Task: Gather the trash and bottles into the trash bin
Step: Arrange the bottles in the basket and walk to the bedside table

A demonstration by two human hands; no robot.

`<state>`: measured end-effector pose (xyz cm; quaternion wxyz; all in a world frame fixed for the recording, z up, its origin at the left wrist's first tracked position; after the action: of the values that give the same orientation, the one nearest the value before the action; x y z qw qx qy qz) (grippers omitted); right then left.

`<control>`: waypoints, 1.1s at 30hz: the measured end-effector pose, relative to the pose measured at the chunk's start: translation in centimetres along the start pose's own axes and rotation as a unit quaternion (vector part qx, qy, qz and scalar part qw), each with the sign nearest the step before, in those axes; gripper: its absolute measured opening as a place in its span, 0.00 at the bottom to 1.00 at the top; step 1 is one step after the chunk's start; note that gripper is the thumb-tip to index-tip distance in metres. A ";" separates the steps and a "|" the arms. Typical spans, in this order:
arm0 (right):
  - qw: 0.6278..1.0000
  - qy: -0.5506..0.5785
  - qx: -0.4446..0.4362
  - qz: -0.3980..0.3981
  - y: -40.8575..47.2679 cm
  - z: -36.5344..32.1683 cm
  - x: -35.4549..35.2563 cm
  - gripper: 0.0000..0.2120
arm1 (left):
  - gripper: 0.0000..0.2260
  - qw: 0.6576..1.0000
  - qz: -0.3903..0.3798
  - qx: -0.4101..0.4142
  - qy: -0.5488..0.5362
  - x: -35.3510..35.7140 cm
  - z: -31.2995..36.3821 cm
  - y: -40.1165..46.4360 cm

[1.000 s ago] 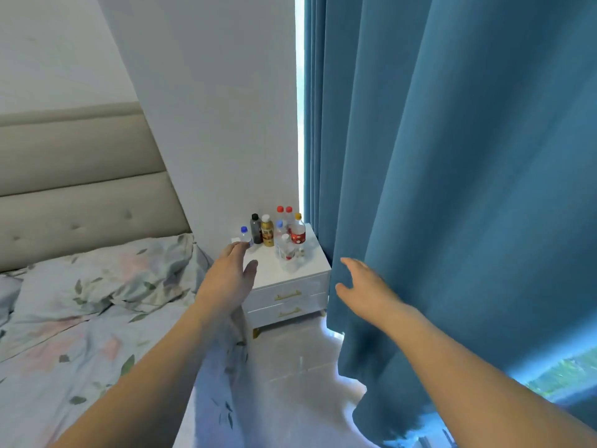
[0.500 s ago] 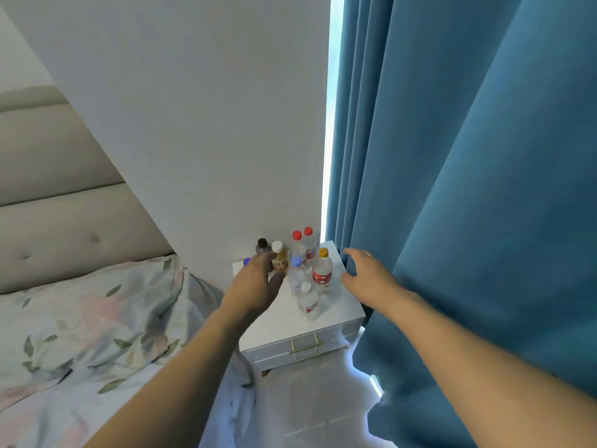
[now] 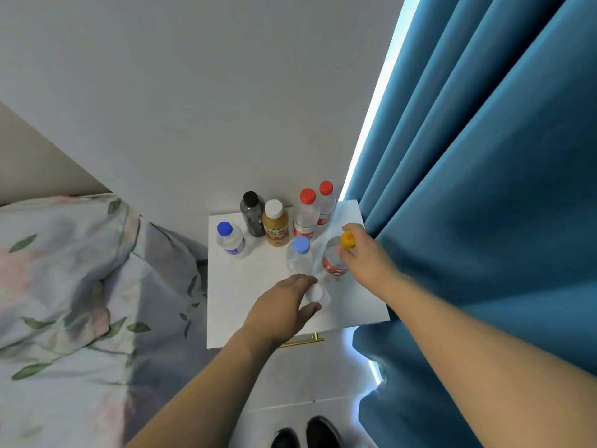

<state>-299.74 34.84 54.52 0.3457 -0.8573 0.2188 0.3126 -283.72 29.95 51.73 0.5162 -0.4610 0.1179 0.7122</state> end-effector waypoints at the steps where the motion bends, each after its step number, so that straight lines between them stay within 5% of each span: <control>1: 1.000 0.004 -0.001 0.007 0.3 0.4 0.3 0.13 | 0.19 1.000 0.004 0.006 -0.001 0.3 -0.1 0.1; 8: 0.998 0.035 0.024 0.056 -0.7 1.1 -0.7 0.07 | 0.17 0.998 0.022 -0.040 -0.047 -1.2 -0.2 -0.4; 18: 0.968 0.170 -0.055 0.174 -15.0 -9.0 -10.0 0.10 | 0.15 0.963 0.149 -0.153 -0.161 -15.8 5.4 -10.8; 25: 0.969 0.142 -0.186 0.083 -21.8 -16.7 -6.6 0.12 | 0.11 0.935 0.257 -0.216 -0.116 -21.9 3.0 -22.5; 33: 0.944 0.087 -0.318 -0.029 -29.7 -27.5 3.9 0.07 | 0.11 0.852 0.386 -0.339 -0.103 -25.0 -4.3 -42.2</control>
<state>-268.81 33.93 80.96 0.0441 -0.9524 0.1126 0.2798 -244.72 30.03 81.83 0.0209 -0.4488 -0.0160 0.8932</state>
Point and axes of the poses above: each hand's wrist, its own y-axis towards the middle knuckle, its own x-axis out of the palm, z = x × y, the point moved 8 cm from there along y, towards the middle knuckle, and after that the axes turned 1 degree about x, right-handed, at the moved point
